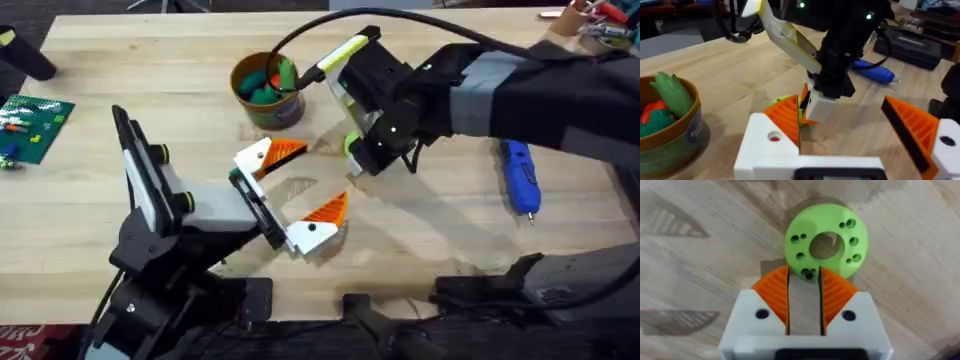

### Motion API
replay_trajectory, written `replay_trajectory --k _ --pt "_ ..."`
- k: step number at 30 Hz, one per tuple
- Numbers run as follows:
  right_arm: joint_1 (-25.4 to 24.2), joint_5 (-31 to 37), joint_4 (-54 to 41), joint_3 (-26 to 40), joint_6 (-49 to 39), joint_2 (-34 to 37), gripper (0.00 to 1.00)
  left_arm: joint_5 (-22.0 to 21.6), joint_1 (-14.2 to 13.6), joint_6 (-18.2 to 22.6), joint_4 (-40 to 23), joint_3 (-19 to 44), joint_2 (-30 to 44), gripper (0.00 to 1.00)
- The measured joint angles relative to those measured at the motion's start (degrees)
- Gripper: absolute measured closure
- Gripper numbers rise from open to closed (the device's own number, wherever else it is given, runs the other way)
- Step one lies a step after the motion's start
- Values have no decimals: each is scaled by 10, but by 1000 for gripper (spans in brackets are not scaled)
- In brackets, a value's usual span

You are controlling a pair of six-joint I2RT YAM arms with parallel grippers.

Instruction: Pick up the gripper from the table and insert it into the empty holder that is missing its gripper. Then pick up a screw, insert it into the mounting hole, and use the screwdriver to tighten it. Finally, clean up the table by picking up the vegetable and placing it into the bucket.

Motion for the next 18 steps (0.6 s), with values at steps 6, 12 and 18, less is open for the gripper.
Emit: replay_trajectory --k 6,12,18 --pt "0 1 -1 0 0 0 788 0 0 0 0 0 0 9" --pt "0 3 -1 0 0 0 878 0 0 0 0 0 0 9" --pt "0 4 -1 0 -1 0 991 0 0 0 0 0 0 9"
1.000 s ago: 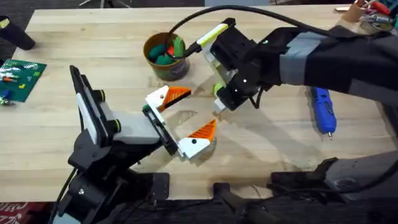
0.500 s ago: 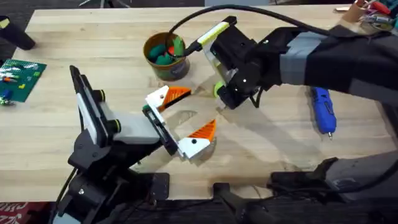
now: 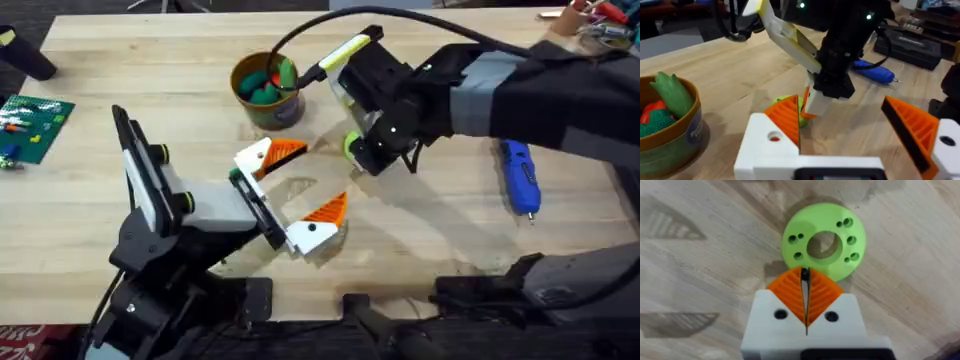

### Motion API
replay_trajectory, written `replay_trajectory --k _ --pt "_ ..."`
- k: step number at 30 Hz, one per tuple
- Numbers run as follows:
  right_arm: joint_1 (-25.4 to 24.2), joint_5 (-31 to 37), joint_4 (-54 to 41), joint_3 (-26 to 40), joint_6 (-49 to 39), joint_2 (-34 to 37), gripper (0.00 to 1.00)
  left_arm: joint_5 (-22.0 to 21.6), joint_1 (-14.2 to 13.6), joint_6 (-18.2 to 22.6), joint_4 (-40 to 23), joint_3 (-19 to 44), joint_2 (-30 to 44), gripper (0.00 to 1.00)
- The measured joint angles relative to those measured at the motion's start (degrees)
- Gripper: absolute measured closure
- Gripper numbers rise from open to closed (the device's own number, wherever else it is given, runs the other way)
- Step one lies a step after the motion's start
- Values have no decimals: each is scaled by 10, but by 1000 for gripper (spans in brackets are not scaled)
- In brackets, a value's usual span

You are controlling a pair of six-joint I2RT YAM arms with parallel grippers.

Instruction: Pick up the gripper from the table and insert it into the empty holder that is missing its gripper. Then pick up a screw, insert it into the mounting hole, and use the screwdriver to tighten it. Finally, clean up the table by picking up the vegetable and placing it into the bucket.

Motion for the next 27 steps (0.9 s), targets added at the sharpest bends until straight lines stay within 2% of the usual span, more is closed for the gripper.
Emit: replay_trajectory --k 10,15,27 --pt "0 0 -12 2 -1 0 994 0 0 0 0 0 0 9" --pt "0 0 -41 24 -1 -6 994 0 0 0 0 0 0 9" --pt "0 0 -84 105 -1 -94 995 0 0 0 0 0 0 9"
